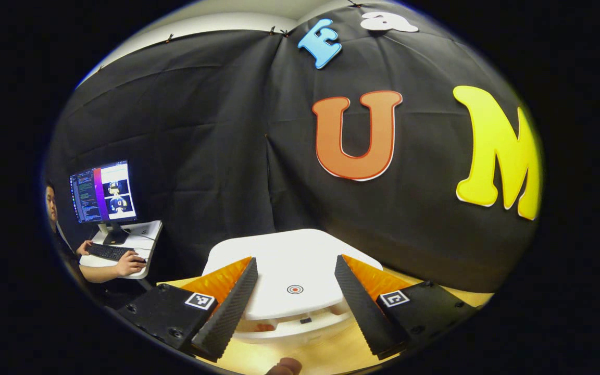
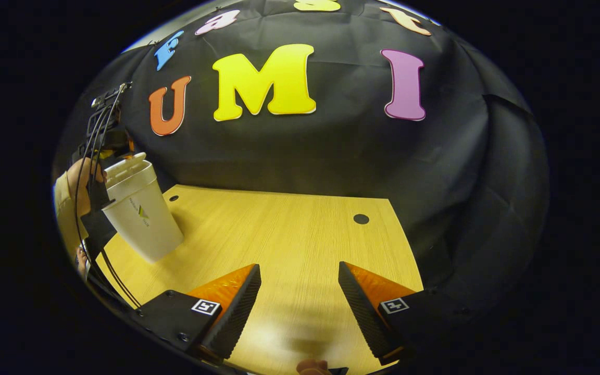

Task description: Press the lid of the desktop garbage bin to open it, pick up the crumpled paper on the desktop and throw it into the bin, then pick up the pop can on the desktop and drop it into the bin, and finally close the garbage bin lid.

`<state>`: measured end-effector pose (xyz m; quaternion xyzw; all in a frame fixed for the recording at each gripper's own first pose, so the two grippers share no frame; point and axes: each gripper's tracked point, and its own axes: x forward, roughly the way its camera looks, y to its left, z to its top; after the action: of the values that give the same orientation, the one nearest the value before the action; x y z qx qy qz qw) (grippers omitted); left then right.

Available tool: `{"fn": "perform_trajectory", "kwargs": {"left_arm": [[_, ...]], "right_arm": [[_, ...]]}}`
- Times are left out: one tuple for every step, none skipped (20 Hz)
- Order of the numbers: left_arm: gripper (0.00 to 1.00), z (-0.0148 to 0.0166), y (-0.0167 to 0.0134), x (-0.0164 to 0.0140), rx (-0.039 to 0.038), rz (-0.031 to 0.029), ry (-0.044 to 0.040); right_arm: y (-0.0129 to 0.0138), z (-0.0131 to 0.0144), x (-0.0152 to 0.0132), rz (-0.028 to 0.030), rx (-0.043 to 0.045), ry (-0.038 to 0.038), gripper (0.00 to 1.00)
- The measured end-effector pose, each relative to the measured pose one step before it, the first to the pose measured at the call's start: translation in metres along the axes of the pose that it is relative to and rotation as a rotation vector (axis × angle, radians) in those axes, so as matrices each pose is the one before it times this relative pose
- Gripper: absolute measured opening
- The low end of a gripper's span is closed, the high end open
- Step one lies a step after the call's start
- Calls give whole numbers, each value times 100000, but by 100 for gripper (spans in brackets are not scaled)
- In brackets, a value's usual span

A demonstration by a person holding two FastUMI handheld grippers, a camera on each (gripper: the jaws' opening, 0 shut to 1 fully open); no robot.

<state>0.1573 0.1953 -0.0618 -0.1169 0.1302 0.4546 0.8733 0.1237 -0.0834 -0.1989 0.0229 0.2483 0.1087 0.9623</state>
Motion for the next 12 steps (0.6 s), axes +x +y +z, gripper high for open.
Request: {"fn": "perform_trajectory", "kwargs": {"left_arm": [[99,-453,21,-61,723,439,260],[99,-336,-97,58,337,456,-80],[99,-273,-38,15,-284,502,257],[99,-470,27,188,369,414,813],[94,-701,-24,30,-200,394,2957],[99,301,38,-184,702,650,-2021],[100,-24,-137,229,-112,720,946],[99,41,38,-12,-460,400,701],[99,-458,93,27,-1583,-74,1542],[99,-59,-87,-86,-1722,-280,-64],[100,-53,-86,117,-544,-13,1268],[100,-276,-62,5,813,640,289]], "right_arm": [[-63,-231,154,423,-163,432,95],[15,-197,241,297,-235,647,95],[-51,-231,164,190,-264,692,95],[37,-276,72,387,-204,690,95],[-65,-167,36,185,-28,405,95],[41,-69,136,407,379,245,95],[-10,-151,110,398,372,446,95],[-33,-285,218,251,362,763,95],[-12,-198,281,361,668,825,95],[22,-180,206,218,892,636,95],[-97,-40,170,185,1129,300,95],[-39,34,135,121,1262,81,95]]}}
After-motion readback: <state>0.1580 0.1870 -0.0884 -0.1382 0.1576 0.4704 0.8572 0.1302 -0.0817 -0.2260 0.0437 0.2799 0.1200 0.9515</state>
